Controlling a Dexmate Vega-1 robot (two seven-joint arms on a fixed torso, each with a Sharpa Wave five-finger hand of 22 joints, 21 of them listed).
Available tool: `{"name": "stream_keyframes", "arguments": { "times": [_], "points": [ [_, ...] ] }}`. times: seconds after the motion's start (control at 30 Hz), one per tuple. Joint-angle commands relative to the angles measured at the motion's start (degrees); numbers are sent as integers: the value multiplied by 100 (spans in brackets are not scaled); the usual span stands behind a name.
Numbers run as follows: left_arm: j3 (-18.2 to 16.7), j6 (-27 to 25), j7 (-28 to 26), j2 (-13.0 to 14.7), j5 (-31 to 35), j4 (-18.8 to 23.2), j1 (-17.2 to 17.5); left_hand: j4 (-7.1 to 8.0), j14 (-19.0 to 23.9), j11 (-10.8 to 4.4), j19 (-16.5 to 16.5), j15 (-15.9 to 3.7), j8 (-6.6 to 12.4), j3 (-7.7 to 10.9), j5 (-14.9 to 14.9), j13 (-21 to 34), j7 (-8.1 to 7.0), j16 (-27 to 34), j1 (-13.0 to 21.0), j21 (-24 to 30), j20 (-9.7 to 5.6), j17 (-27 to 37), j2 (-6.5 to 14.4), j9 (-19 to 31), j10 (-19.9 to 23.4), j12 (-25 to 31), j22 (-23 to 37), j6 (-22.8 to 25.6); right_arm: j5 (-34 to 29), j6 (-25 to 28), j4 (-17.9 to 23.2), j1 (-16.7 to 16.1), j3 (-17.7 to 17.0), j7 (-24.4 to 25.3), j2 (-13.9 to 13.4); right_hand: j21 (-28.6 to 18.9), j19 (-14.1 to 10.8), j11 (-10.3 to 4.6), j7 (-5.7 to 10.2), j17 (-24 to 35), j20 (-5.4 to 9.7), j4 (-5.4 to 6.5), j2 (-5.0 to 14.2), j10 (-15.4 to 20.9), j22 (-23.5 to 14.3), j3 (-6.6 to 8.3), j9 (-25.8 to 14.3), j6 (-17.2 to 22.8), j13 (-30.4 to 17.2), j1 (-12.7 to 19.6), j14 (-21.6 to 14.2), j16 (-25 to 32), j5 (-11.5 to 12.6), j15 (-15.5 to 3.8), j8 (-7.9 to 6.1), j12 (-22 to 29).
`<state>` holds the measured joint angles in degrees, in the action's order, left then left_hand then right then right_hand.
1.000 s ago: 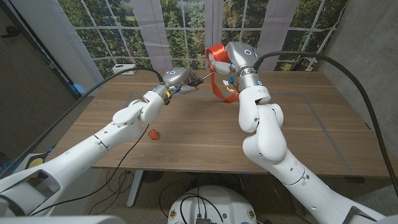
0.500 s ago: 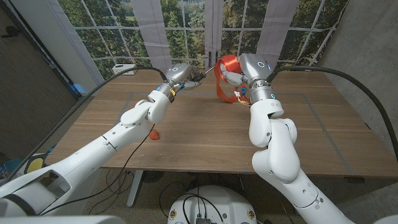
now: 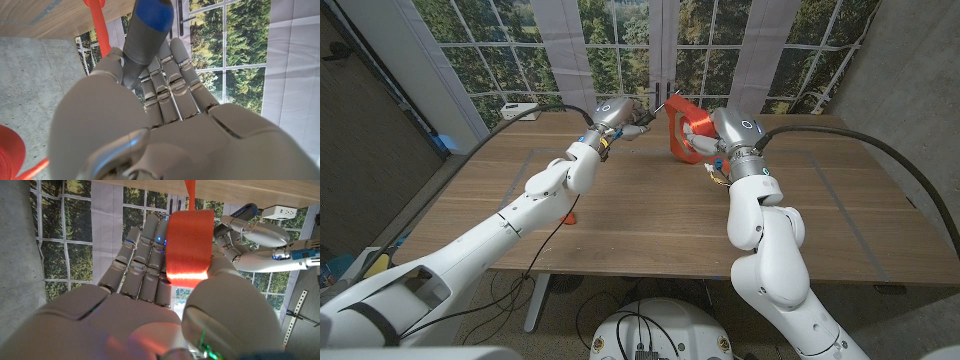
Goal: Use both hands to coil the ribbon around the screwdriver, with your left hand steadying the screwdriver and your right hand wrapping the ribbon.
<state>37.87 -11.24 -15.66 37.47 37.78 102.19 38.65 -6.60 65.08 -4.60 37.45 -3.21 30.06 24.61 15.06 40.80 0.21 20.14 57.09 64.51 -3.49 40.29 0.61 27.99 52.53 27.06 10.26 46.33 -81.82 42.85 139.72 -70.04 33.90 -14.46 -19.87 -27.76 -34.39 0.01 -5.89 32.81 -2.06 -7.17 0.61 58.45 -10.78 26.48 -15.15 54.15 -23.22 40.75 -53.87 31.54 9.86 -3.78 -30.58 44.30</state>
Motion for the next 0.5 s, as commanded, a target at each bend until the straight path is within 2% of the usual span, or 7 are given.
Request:
{"name": "stream_keyframes", "arguments": {
  "times": [0.03,0.23,0.27,0.3,0.4,0.5],
  "points": [
    [140,56,126,-28,-77,-111,-219,-11,1008,-465,45,-975,-21,180,-26,31,-91,36,816,36,-387,34,761,18,480,-19,13,130,343,497,-577,-109,-101,-144,215,-24,-32,-13,424,19,-2,19,896,76,-15,74,-166,474,-19,936,-381,-8,30,-422,-49,31],
    [146,85,208,32,-98,-90,-265,-15,1001,-464,41,-977,-30,187,-39,27,-95,31,814,44,-387,48,759,20,484,-30,14,129,433,868,-870,109,-118,-234,213,-27,-32,1,415,14,-5,17,896,76,-15,67,-167,475,-13,943,-398,-10,29,-413,-52,32],
    [143,74,247,43,-110,-69,-266,-16,1001,-463,41,-976,-32,188,-41,32,-89,30,814,44,-392,50,758,20,487,-27,13,129,338,976,-904,175,-89,-451,175,-28,-33,2,417,24,-7,19,898,76,-15,64,-171,472,-16,942,-393,-8,28,-412,-53,35],
    [139,95,217,50,-109,-68,-259,-16,1001,-463,39,-976,-32,189,-43,38,-93,30,813,45,-388,53,758,19,478,-29,13,136,345,1016,-1001,205,-85,-284,182,-30,-35,1,415,11,-5,19,899,73,-15,67,-169,479,-13,944,-397,-18,29,-416,-55,34],
    [126,108,250,86,-119,-36,-258,-17,1001,-473,30,-976,-34,192,-49,42,-97,28,812,46,-392,59,757,15,485,-29,13,147,596,1153,-1134,291,-163,-227,167,-31,-32,14,415,16,-7,18,902,77,-15,64,-165,477,-24,949,-399,-19,28,-415,-54,45],
    [108,115,297,123,-143,2,-244,-18,1001,-473,35,-976,-36,194,-53,54,-102,27,810,50,-392,65,756,21,479,-29,12,144,532,1388,-1381,464,-77,-225,111,-35,-37,1,403,16,-7,10,904,75,-15,64,-167,470,-24,963,-400,-23,29,-412,-54,48]
  ]
}}
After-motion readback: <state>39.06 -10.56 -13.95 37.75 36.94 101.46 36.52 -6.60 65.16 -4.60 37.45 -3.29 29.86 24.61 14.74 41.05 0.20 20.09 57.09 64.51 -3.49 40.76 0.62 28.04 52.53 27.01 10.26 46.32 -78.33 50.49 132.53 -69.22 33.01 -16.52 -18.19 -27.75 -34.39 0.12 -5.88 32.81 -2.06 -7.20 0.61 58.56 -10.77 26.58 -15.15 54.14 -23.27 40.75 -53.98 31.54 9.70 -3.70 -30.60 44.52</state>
